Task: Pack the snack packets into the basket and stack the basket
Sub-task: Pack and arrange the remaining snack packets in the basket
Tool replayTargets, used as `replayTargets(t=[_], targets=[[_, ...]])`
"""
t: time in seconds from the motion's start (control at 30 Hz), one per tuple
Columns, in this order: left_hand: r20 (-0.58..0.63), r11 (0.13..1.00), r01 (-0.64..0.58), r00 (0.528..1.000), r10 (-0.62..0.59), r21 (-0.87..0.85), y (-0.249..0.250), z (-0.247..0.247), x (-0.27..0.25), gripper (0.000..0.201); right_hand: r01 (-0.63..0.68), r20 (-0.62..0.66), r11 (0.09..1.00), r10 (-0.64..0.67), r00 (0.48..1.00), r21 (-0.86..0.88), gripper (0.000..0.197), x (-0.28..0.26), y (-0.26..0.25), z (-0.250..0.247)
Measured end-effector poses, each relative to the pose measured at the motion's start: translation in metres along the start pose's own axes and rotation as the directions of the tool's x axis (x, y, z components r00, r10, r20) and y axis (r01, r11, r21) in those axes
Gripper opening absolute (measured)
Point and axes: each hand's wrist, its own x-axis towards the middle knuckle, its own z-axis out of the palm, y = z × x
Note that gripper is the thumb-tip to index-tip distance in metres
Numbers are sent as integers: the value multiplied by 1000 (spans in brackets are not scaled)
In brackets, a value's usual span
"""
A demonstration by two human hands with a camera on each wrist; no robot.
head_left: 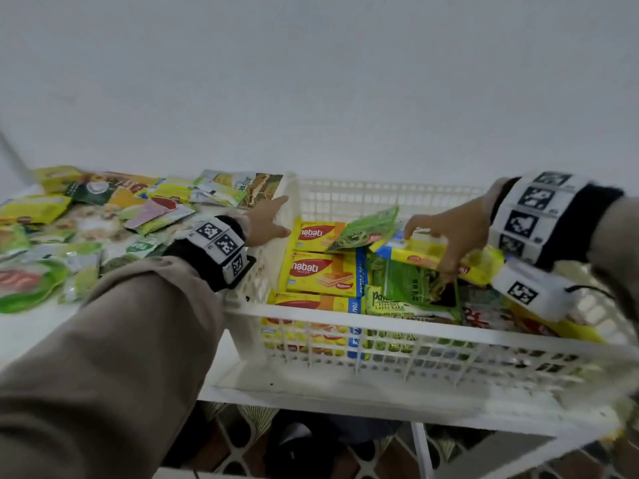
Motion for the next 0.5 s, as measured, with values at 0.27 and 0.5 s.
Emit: replayTargets(t=[0.27, 0.5], targets=[[-37, 991, -28, 999, 23, -131, -12, 7, 9, 65, 268, -196, 884, -205, 959, 384, 68, -6, -27, -23], [-60, 968, -63, 997, 50, -242, -17, 9, 13, 64, 399, -318, 753, -262, 911, 523, 14, 10, -72, -13]])
